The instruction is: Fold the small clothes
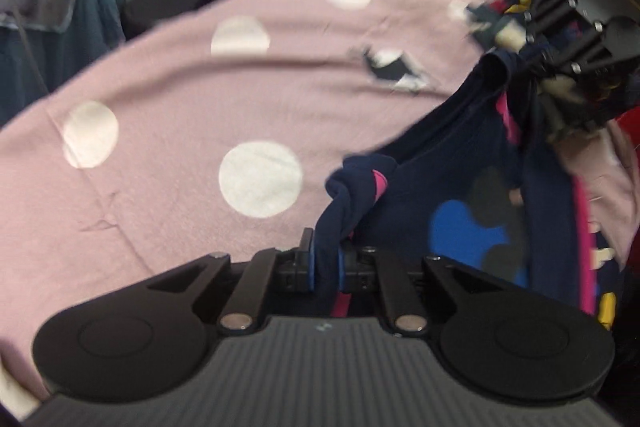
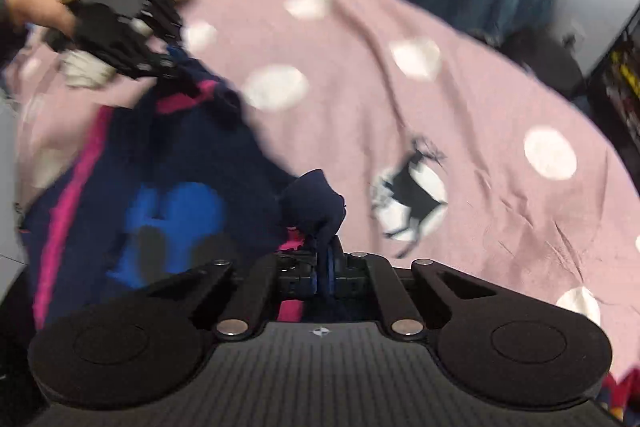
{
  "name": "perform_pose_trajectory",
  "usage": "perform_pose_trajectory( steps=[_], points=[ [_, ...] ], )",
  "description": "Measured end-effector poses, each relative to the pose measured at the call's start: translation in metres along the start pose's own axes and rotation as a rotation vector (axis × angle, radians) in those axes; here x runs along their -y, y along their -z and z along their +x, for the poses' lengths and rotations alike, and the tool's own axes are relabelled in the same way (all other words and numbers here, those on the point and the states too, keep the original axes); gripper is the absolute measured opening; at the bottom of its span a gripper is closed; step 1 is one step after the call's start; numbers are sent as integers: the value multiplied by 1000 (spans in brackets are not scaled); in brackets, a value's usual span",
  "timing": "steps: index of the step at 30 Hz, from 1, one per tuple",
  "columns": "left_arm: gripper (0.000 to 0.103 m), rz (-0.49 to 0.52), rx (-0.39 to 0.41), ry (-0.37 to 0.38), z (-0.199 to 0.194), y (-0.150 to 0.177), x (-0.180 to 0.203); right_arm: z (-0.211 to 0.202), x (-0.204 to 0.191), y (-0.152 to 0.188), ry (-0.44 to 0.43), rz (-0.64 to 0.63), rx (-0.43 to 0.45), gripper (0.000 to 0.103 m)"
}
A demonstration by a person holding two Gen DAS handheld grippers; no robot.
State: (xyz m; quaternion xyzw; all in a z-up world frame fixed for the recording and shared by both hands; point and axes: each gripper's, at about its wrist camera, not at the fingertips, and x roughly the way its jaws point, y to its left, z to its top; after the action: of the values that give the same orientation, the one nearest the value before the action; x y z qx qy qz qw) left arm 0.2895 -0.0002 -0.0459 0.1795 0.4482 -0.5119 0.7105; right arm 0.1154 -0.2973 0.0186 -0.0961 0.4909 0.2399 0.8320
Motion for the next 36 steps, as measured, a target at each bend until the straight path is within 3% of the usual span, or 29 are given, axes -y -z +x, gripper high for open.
perform_pose_trajectory(
  steps=[4, 8, 15, 22, 25, 29, 30, 31, 32, 34, 36],
  points=[
    [10, 26, 99, 9, -58, 39, 47, -45, -60, 32, -104, -27, 76, 7],
    [10, 19, 163, 20, -104, 106, 108, -68, -117, 81, -230, -55, 81, 7],
    [10, -185, 264, 0, -137, 236, 184, -66, -178, 155, -394, -14, 50, 7],
    [10, -362, 345, -41, -139, 315, 215, -42, -204, 184, -477, -4, -3, 7],
    [10, -385, 321, -56, -134, 330, 217, -34, -209, 185, -472, -13, -16, 7],
    [20, -348, 182, -63, -106, 334, 219, -16, -219, 191, -444, -48, -61, 9],
    [23, -348, 154, -62, -99, 338, 219, -10, -222, 190, -436, -61, -71, 13],
    [33, -355, 125, -83, -94, 341, 217, -3, -224, 191, -431, -65, -81, 27],
    [49, -364, 95, -105, -89, 344, 214, 2, -224, 195, -427, -66, -95, 53],
    [56, -372, 37, -120, -83, 353, 209, 17, -226, 201, -435, -59, -143, 93],
    [58, -379, -5, -132, -84, 359, 208, 17, -225, 207, -438, -22, -146, 93]
  ],
)
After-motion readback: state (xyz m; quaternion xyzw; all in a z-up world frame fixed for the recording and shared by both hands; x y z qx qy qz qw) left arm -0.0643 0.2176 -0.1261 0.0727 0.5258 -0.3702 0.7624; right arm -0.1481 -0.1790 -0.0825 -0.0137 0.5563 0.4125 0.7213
